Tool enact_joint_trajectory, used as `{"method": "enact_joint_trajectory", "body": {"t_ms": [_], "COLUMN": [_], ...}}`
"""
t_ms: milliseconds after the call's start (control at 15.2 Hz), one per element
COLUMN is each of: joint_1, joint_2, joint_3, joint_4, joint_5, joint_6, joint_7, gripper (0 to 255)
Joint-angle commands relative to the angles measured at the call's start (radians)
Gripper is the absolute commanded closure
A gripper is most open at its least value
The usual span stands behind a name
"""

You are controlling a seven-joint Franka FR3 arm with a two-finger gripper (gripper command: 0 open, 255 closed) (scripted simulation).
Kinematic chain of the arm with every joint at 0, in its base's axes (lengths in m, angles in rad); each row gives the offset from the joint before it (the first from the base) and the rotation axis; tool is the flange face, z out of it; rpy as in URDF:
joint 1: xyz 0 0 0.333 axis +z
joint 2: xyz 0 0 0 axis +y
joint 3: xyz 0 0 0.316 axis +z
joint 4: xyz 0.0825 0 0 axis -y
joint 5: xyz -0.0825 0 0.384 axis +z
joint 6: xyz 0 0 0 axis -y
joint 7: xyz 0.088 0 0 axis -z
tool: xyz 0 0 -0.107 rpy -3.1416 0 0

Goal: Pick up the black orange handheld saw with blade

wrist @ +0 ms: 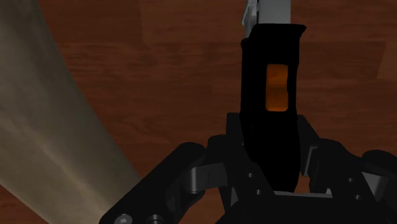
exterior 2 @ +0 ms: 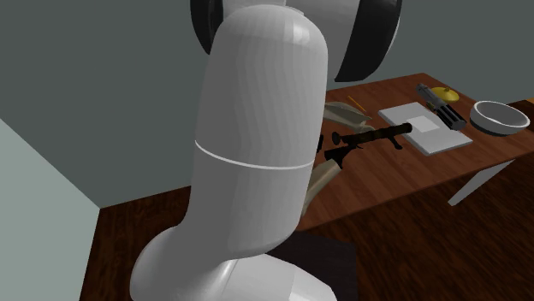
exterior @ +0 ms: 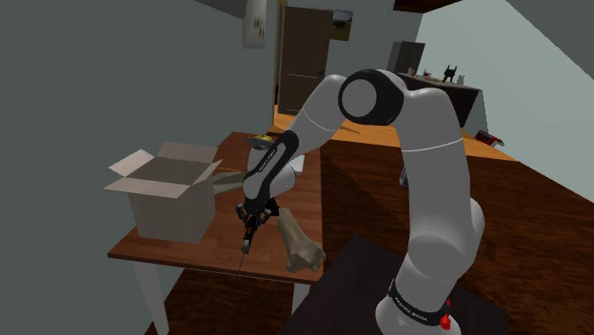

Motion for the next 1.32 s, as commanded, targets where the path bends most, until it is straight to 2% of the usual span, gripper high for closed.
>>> {"method": "enact_joint_trajectory", "body": {"t_ms": [0,1254], "joint_1": [0.0,-0.01], "joint_2": [0.001,-0.178], "joint_3": [0.0,0.012], "joint_4": [0.0,-0.015], "joint_5": [0.0,0.014], "joint_6": [0.001,-0.162], "joint_7": [0.0,0.001], "gripper": [255,255]}}
